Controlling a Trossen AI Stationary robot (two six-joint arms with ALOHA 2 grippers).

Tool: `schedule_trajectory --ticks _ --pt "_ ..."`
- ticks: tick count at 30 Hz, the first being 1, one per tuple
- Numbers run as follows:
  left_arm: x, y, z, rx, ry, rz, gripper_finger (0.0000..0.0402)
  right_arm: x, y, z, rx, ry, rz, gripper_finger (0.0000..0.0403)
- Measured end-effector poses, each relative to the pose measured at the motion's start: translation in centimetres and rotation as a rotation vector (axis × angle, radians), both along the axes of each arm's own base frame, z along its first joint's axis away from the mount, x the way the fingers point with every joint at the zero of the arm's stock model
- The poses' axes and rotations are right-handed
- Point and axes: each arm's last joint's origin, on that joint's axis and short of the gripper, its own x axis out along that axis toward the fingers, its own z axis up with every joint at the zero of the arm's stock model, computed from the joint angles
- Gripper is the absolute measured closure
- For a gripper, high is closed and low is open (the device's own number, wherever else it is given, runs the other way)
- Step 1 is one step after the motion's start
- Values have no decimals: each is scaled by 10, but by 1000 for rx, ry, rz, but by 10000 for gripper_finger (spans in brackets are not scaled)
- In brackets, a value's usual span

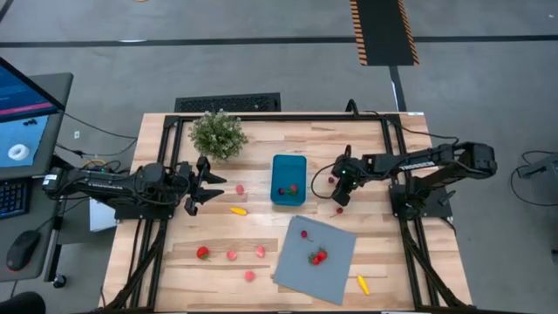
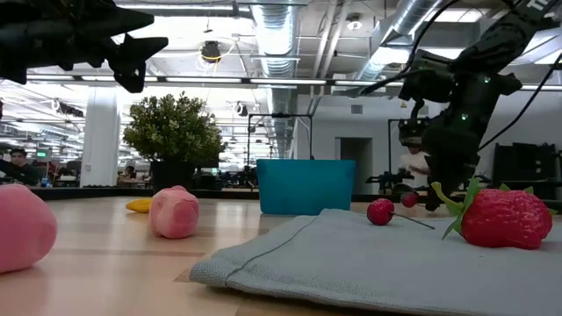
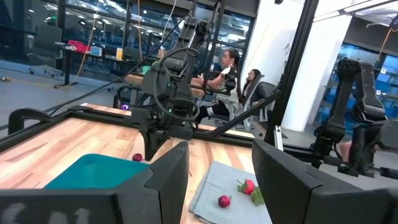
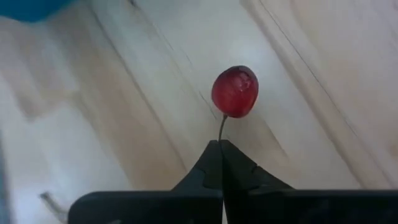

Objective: Pick and placing Produce into tupperware
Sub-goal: Put the cherry into the blue bin

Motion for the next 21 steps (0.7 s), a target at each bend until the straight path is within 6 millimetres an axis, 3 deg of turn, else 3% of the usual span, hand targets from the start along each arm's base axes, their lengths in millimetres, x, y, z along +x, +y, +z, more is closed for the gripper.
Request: schedule_trajectory --ticks 8,16,21 --pt "0 0 0 -3 2 14 235 6 7 29 36 -246 -15 392" --pt "0 0 0 -8 3 15 235 7 31 84 -16 -667 28 392" --pt "0 1 0 -11 2 36 235 -4 45 117 -88 -905 58 392"
